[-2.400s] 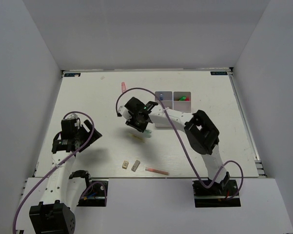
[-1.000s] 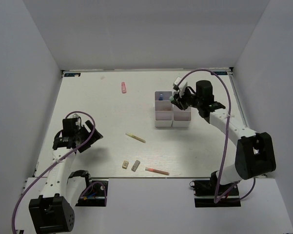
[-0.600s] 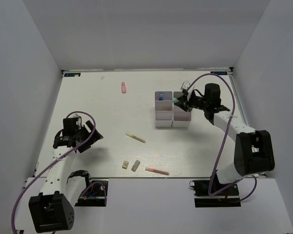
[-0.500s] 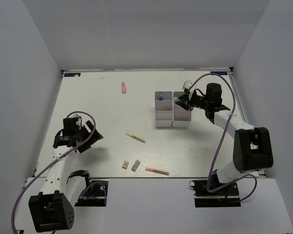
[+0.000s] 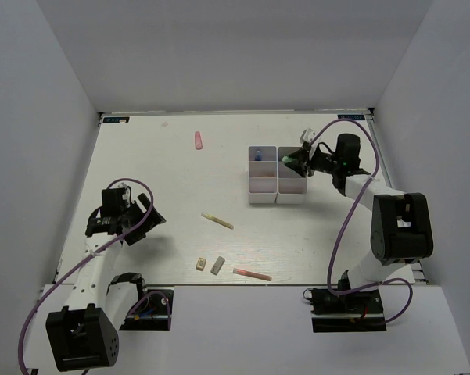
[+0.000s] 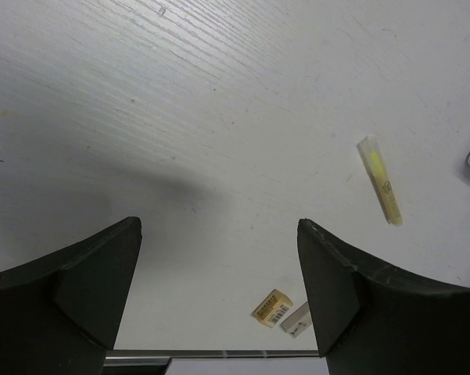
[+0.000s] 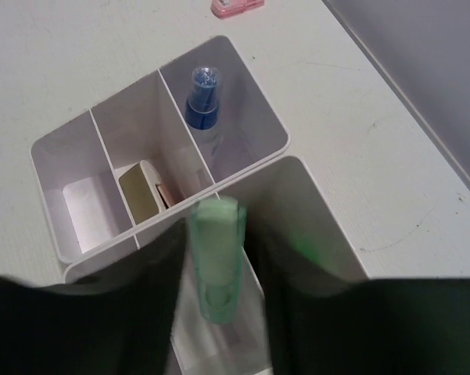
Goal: Sort the stationery into containers
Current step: Place the stationery in the storage box.
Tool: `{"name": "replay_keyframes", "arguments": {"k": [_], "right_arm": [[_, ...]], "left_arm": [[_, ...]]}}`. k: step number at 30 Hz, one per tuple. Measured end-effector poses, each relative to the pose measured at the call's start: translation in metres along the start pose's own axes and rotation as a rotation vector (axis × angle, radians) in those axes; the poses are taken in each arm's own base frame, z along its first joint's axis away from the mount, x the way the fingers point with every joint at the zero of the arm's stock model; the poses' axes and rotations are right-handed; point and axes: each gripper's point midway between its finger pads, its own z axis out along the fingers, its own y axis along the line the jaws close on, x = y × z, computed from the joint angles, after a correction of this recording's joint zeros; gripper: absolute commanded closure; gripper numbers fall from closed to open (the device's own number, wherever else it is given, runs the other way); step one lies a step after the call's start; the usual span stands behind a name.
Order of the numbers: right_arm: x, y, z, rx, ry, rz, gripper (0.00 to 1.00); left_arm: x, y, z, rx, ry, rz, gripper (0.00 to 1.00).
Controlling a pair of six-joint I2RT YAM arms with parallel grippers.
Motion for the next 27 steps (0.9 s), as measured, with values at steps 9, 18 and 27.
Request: {"name": "replay_keyframes", "arguments": {"k": [9, 18, 27], "right_arm": [[0.000, 0.000, -0.004, -0.002, -0.013, 0.010, 0.50], [-0.061, 0.004, -0.037, 0.064, 0.040, 0.309, 0.10], [-0.131, 0.084, -0.090, -0.161, 0.133, 0.608, 1.00]], "left_arm": [[0.000, -0.001, 0.000, 0.006, 0.000, 0.003, 0.26], [0.001, -0.031, 0.015, 0.046, 0.119, 0.082, 0.91], [-0.111, -0.207, 0.068, 0.084, 0.066, 0.386, 0.15]]}}
